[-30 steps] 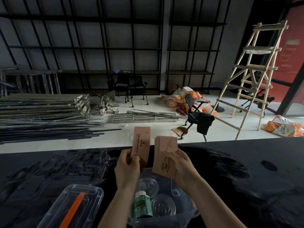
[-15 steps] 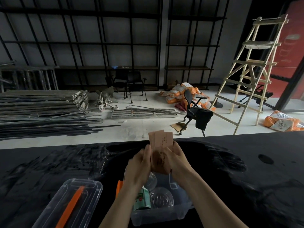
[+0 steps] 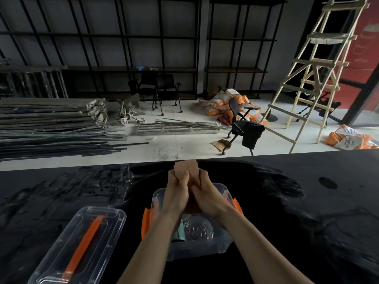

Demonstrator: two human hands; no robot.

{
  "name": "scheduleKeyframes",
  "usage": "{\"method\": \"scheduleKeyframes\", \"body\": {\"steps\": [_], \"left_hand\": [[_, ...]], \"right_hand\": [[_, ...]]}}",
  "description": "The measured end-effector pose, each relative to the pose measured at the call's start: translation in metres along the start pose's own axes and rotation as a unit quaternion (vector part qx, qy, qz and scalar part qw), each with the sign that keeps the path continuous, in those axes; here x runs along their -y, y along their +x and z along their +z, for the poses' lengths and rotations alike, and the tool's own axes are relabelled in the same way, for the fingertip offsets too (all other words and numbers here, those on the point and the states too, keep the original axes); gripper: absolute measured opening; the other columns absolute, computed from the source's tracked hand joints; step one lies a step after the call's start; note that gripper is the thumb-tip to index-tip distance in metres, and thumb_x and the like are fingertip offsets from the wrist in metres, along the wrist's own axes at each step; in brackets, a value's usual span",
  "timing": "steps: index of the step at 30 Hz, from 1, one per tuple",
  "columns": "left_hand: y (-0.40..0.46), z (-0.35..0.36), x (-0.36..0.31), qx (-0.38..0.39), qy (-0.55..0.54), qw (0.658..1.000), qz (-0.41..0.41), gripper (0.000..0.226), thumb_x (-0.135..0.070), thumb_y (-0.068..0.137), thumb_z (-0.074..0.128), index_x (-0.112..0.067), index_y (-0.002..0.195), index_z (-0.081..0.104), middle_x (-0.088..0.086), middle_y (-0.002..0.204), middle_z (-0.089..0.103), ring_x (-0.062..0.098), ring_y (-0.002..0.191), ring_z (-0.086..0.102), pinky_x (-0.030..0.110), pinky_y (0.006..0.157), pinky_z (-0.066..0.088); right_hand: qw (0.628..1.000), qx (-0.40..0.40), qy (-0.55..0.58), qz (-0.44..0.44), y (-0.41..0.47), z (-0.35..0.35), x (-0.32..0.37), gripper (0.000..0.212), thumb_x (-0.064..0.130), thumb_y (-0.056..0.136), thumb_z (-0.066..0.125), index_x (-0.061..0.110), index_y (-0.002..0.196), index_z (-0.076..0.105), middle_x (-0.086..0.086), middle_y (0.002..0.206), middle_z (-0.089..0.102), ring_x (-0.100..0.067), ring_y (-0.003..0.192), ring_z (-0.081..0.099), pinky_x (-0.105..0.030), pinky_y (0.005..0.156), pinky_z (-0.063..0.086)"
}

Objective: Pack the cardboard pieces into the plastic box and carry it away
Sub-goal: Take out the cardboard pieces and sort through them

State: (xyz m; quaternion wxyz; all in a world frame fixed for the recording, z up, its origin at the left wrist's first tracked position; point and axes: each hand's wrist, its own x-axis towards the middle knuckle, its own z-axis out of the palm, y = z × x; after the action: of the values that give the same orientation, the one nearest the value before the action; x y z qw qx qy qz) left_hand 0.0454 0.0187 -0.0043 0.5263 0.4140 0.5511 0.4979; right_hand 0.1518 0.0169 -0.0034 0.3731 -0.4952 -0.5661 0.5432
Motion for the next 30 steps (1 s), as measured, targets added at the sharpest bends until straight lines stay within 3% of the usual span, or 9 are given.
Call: {"method": "scheduleKeyframes", "body": {"steps": [6,9,11,13,16,20,23,26,30], "left_hand": [[0.009,0.004,-0.001,0.063,0.104,0.993,-0.014,0.032,-0.037,0.107,0.039,-0.011,0.122,0.049,0.012,0.119,0.063,0.025,0.112,0.061,0.047,0.102,0.048],[0.010,-0.007,0.006,0.066,0.242,0.967,0.052,0.030,-0.036,0.102,0.036,-0.019,0.096,0.060,0.006,0.103,0.069,0.028,0.097,0.068,0.048,0.089,0.051],[0.008,-0.011,0.011,0.096,0.442,0.884,0.122,0.028,-0.029,0.093,0.040,-0.023,0.097,0.066,0.001,0.104,0.072,0.026,0.098,0.070,0.046,0.085,0.056],[0.007,-0.005,0.017,0.176,0.580,0.781,0.148,0.028,-0.021,0.093,0.048,-0.027,0.111,0.068,-0.001,0.117,0.071,0.023,0.105,0.069,0.044,0.088,0.057],[0.008,0.010,0.026,0.273,0.662,0.680,0.158,0.039,-0.032,0.094,0.059,-0.032,0.133,0.058,0.001,0.131,0.064,0.024,0.116,0.064,0.040,0.092,0.053],[0.003,0.022,0.033,0.297,0.759,0.558,0.155,0.061,-0.036,0.090,0.071,-0.014,0.143,0.050,0.012,0.137,0.056,0.030,0.128,0.050,0.039,0.105,0.040],[0.002,0.027,0.041,0.289,0.775,0.546,0.135,0.057,-0.023,0.094,0.067,-0.009,0.145,0.046,0.014,0.142,0.052,0.032,0.135,0.042,0.039,0.110,0.034],[0.003,0.027,0.041,0.284,0.774,0.551,0.131,0.057,-0.024,0.091,0.071,-0.007,0.141,0.050,0.013,0.140,0.052,0.031,0.133,0.045,0.039,0.111,0.035],[0.009,0.019,0.037,0.292,0.739,0.592,0.131,0.067,-0.038,0.081,0.081,-0.013,0.137,0.055,0.010,0.136,0.054,0.029,0.126,0.055,0.041,0.104,0.048]], "right_hand": [[0.995,-0.051,-0.084,0.025,0.002,-0.016,0.006,0.021,0.007,0.102,0.043,0.003,0.121,0.034,-0.007,0.102,0.055,-0.008,0.083,0.058,-0.016,0.061,0.052],[0.985,-0.113,-0.121,0.056,0.001,-0.035,0.007,0.027,0.013,0.101,0.044,0.006,0.123,0.031,-0.008,0.103,0.057,-0.019,0.088,0.062,-0.035,0.074,0.055],[0.977,-0.134,-0.145,0.074,-0.001,-0.044,0.008,0.035,0.015,0.102,0.041,0.005,0.132,0.027,-0.012,0.113,0.057,-0.029,0.100,0.062,-0.044,0.078,0.057],[0.973,-0.145,-0.164,0.079,-0.003,-0.049,0.008,0.037,0.014,0.102,0.040,0.005,0.135,0.026,-0.015,0.122,0.057,-0.028,0.100,0.061,-0.035,0.066,0.053],[0.957,-0.156,-0.231,0.075,-0.003,-0.047,0.006,0.030,0.017,0.101,0.043,0.006,0.126,0.031,-0.019,0.128,0.058,-0.030,0.100,0.062,-0.036,0.067,0.053],[0.938,-0.131,-0.314,0.074,-0.007,-0.042,0.002,0.023,0.024,0.097,0.047,0.015,0.110,0.030,-0.017,0.133,0.057,-0.037,0.112,0.061,-0.042,0.079,0.054],[0.931,-0.100,-0.344,0.062,-0.007,-0.040,0.000,0.044,0.019,0.096,0.048,0.012,0.134,0.029,-0.015,0.139,0.055,-0.036,0.118,0.057,-0.037,0.082,0.049],[0.938,-0.069,-0.334,0.054,-0.006,-0.037,-0.002,0.078,0.018,0.095,0.050,0.028,0.157,0.005,-0.013,0.146,0.051,-0.033,0.123,0.056,-0.042,0.096,0.053],[0.937,-0.086,-0.333,0.054,-0.005,-0.039,0.000,0.072,0.015,0.094,0.053,0.026,0.156,0.016,-0.012,0.143,0.052,-0.033,0.124,0.054,-0.040,0.092,0.054]]}}
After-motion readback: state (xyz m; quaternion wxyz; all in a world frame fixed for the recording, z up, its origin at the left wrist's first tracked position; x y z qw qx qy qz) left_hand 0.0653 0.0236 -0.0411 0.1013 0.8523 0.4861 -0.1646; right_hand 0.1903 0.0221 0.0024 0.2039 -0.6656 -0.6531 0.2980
